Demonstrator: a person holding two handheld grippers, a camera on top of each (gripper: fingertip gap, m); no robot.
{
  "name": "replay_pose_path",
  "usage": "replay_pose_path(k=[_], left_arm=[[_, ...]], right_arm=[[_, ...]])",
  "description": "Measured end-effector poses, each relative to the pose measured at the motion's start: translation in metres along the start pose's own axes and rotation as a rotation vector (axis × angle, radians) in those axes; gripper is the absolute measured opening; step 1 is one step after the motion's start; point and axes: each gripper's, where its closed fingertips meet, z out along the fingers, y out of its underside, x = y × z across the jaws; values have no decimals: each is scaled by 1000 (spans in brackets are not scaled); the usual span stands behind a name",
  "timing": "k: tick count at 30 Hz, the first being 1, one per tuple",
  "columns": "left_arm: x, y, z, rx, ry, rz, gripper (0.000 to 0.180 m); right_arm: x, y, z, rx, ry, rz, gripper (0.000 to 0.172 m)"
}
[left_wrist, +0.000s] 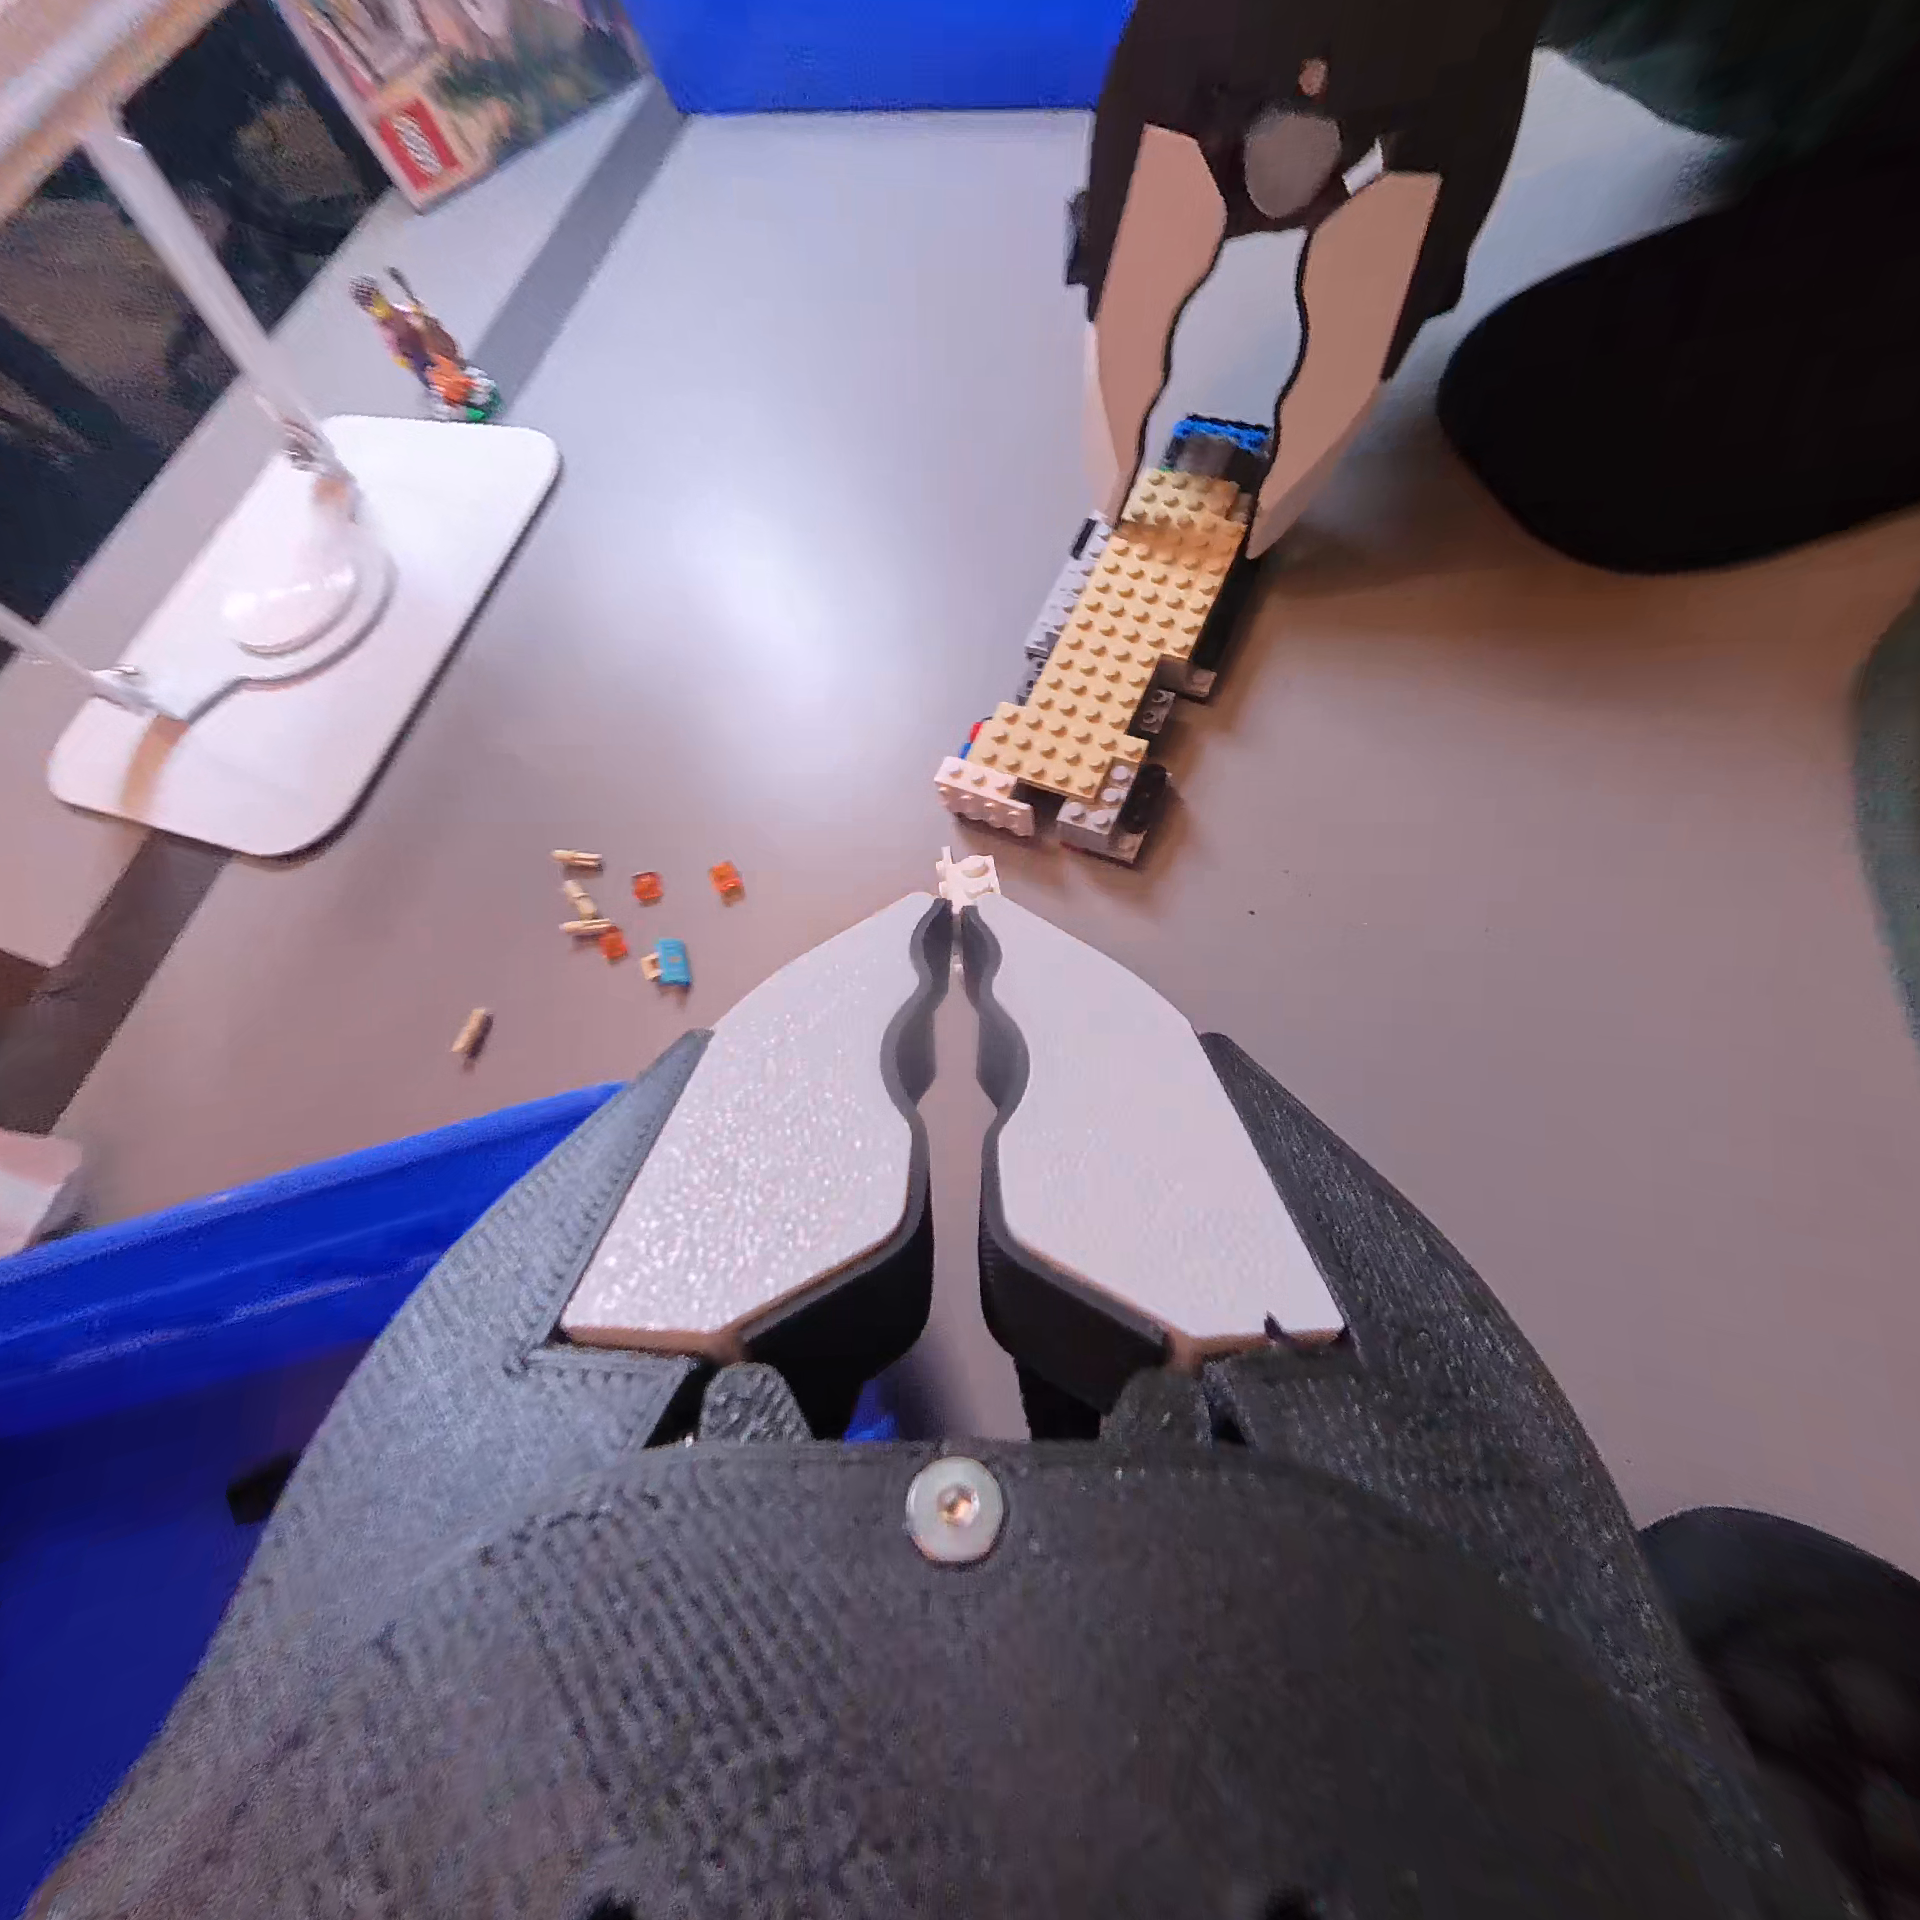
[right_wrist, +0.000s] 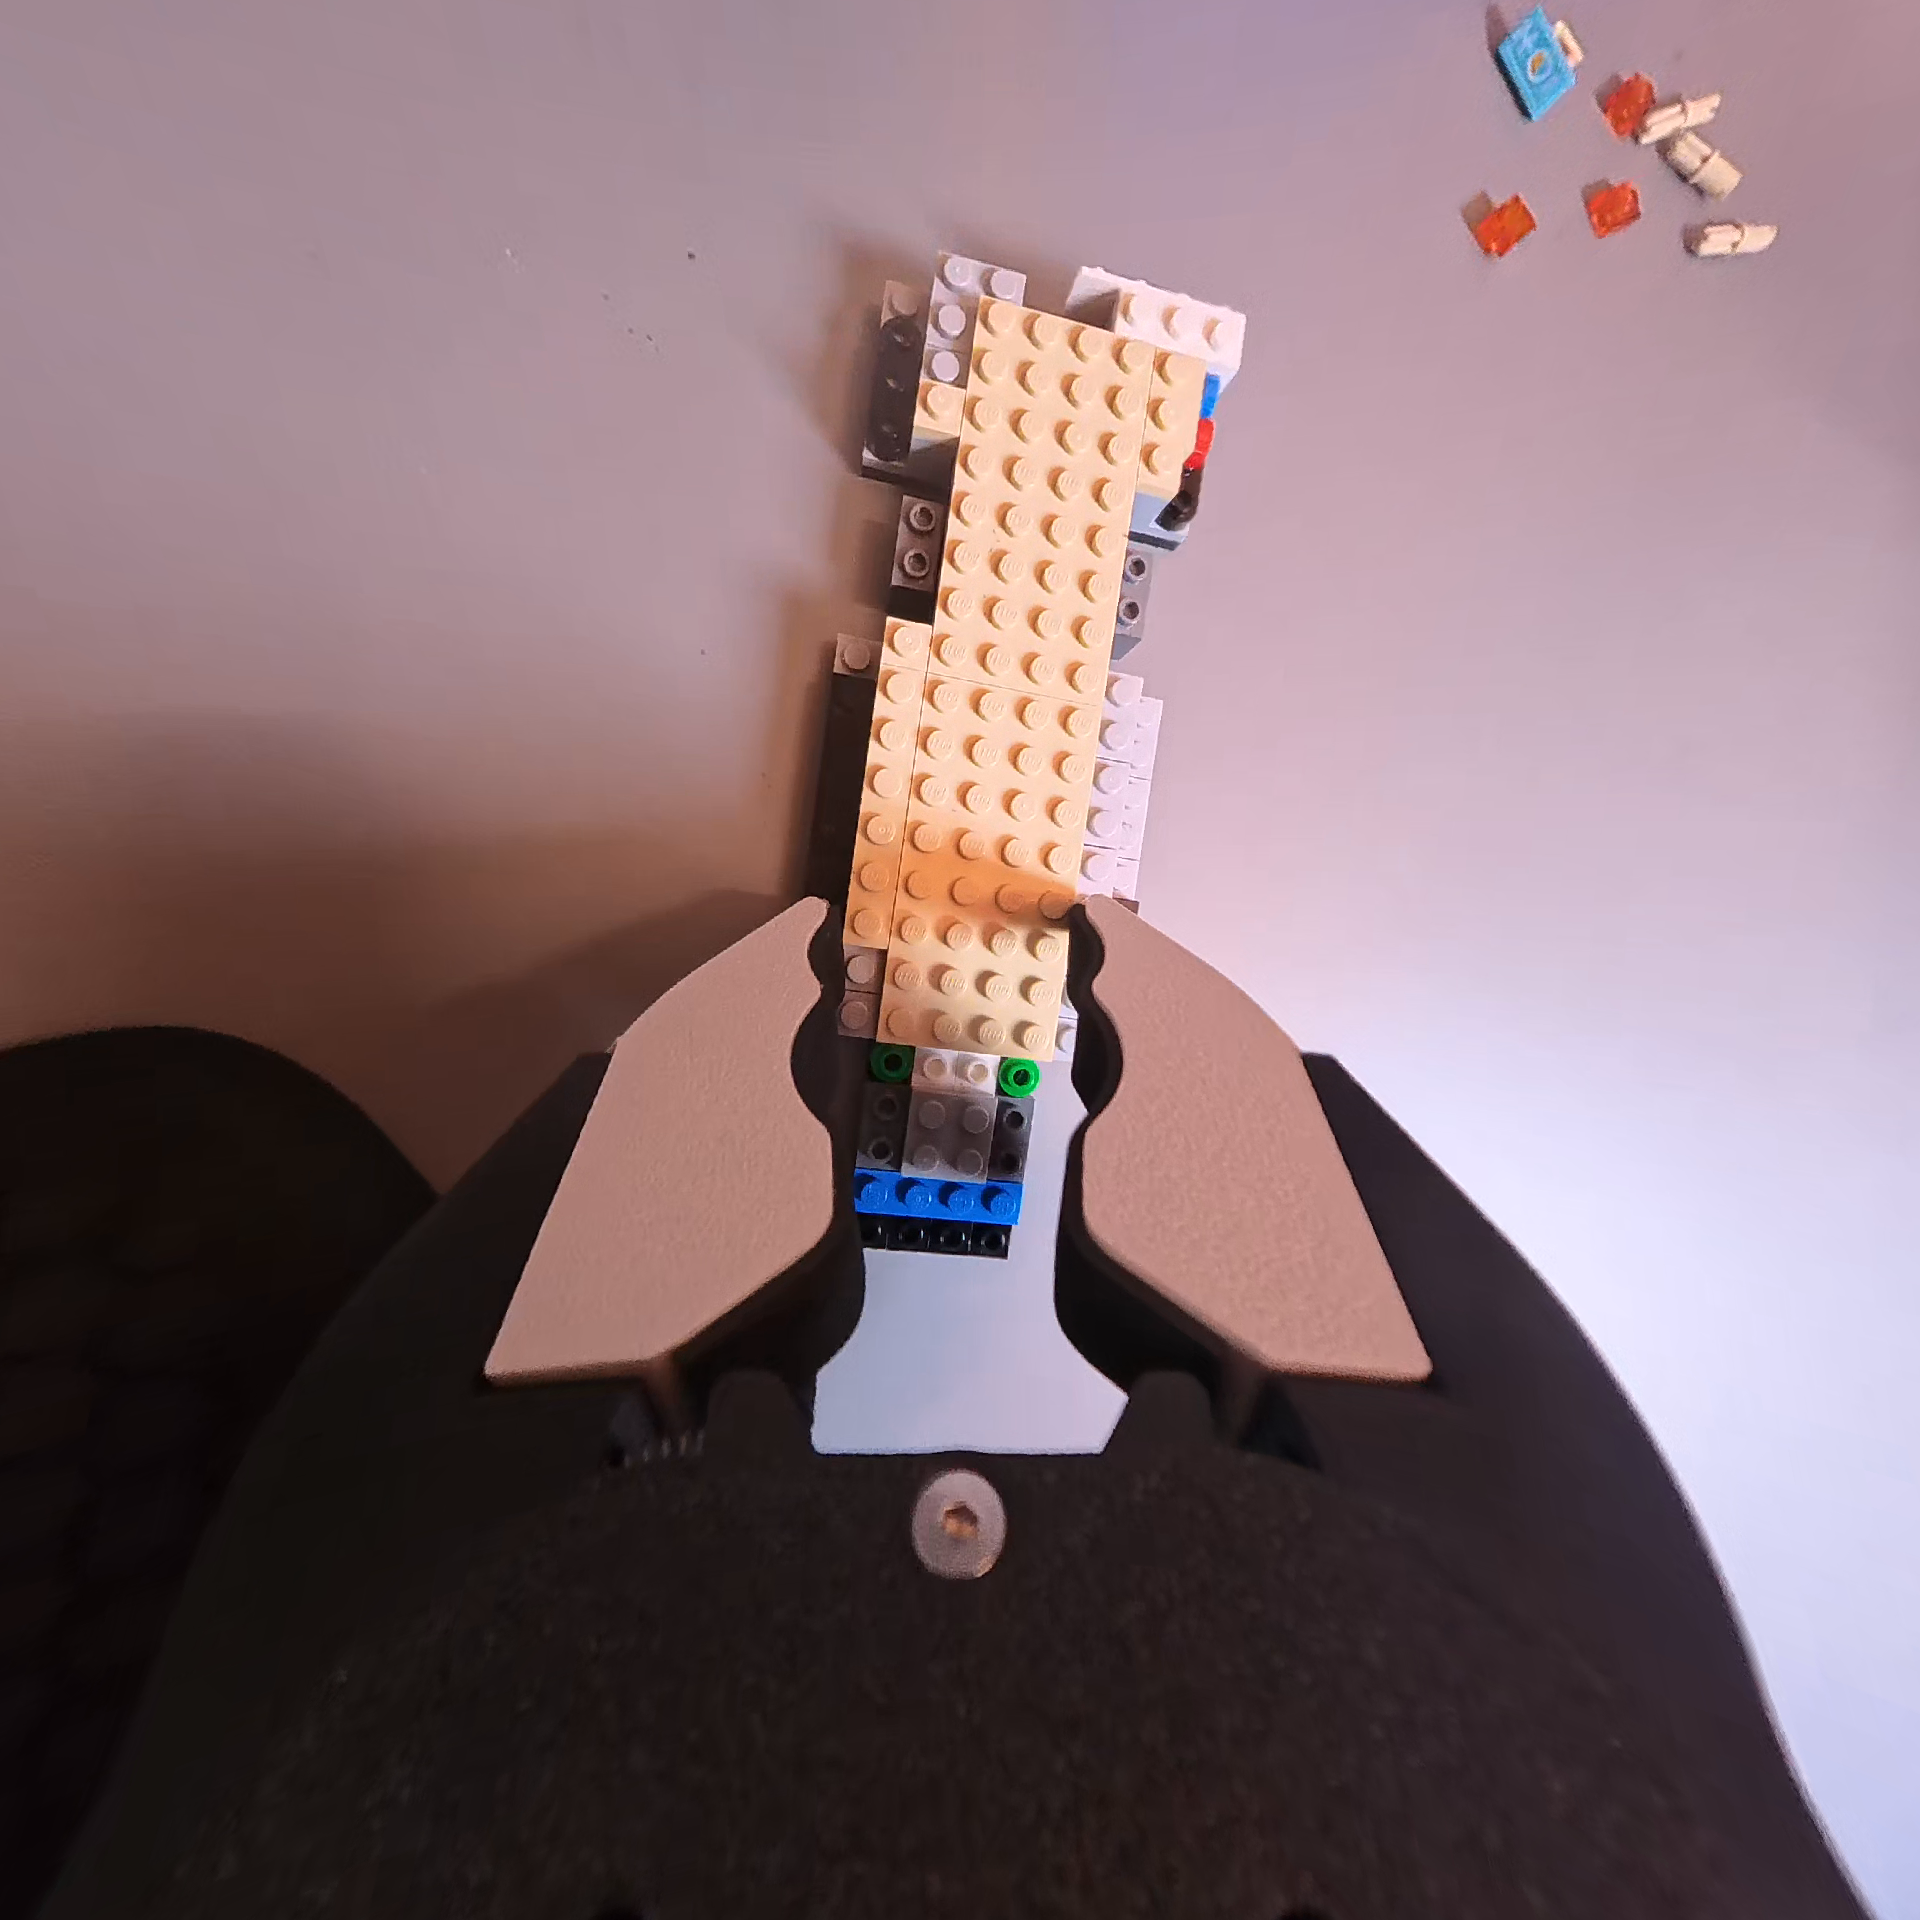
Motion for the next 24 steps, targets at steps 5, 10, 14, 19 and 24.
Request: replay_pose_path(k=[5,10,14,19,24], left_arm=[[-48,16,-41,-22,-215,-36,2],[-73,56,-54,-182,-329,-69,3],[-72,67,-47,-239,-308,-95,23],[-53,43,-33,-173,-251,-7,40],[18,-8,17,10,30,23,28]], right_arm=[[9,11,-6,-23,54,18,42],[12,1,-16,51,62,50,45],[12,-2,-13,39,72,49,52],[10,1,4,-17,62,58,66],[11,-2,14,-57,48,63,59]])
